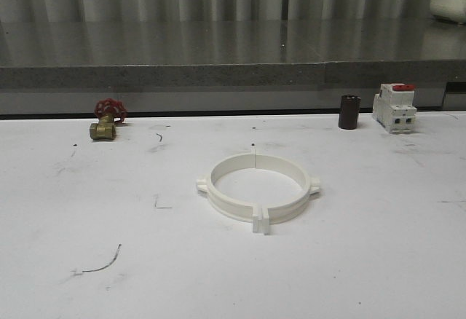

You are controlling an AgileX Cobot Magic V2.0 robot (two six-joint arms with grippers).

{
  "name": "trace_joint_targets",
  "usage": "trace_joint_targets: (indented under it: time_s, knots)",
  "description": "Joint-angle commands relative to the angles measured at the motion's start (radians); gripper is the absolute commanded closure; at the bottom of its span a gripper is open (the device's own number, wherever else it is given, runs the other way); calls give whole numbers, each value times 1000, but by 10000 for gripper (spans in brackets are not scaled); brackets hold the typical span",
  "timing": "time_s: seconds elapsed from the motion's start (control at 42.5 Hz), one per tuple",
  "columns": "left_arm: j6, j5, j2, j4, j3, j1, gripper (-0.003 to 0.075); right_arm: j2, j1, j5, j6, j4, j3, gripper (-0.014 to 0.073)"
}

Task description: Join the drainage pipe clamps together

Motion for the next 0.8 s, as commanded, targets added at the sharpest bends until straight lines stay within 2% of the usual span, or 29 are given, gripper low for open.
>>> trace_joint_targets:
  time_s: [0.0,0.165,0.353,0.541,0.777]
  knots:
    - [-3,-217,-127,7,90,87,741,-4,-2,-59,-8,-1,-23,662]
    - [-3,-432,-348,7,307,241,741,-4,-2,-59,-8,-1,-23,662]
    - [-3,-606,-485,-32,486,371,741,-4,-2,-59,-8,-1,-23,662]
    - [-3,-644,-541,-53,572,398,741,-4,-2,-59,-8,-1,-23,662]
    - [-3,-615,-577,-53,572,420,741,-4,-2,-59,-8,-1,-23,662]
